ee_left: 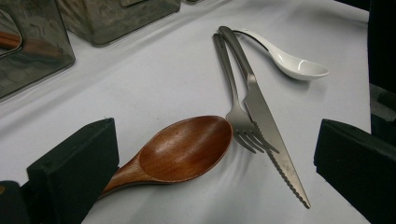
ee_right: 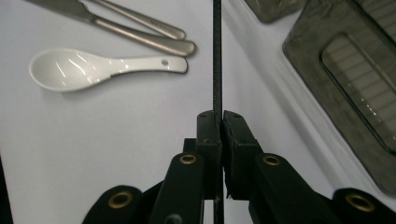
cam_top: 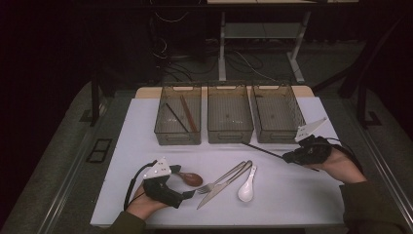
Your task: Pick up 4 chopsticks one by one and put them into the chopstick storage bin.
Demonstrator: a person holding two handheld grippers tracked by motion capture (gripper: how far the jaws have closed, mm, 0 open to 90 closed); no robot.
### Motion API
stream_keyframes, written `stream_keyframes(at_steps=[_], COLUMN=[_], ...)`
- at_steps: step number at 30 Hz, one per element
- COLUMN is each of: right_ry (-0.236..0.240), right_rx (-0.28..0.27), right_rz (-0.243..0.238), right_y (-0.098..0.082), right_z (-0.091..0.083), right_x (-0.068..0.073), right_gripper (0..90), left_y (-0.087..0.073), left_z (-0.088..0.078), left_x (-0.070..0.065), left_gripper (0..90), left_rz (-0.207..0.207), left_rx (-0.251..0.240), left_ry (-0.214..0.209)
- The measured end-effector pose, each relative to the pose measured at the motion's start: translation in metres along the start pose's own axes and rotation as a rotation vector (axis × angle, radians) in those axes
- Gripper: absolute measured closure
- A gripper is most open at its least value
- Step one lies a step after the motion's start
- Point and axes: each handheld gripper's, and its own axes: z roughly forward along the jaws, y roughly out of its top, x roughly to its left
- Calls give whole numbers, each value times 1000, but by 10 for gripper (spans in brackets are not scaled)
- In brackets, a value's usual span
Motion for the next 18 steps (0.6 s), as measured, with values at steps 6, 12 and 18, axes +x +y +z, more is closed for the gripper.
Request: stream_keyframes(at_steps=[6, 12, 18], right_ry=[19, 17, 3], right_rx=[-73, -117, -146], right_rz=[2, 2, 6], right_y=[12, 29, 49], right_z=[3, 7, 12], right_x=[3, 9, 12], right_gripper=[853, 854, 853], left_y=[0, 0, 0], left_z=[0, 0, 0], left_x=[0, 0, 0], left_gripper=[0, 0, 0], left_rz=[1, 0, 0], left_rx=[-2, -3, -6], left_ry=[1, 2, 2])
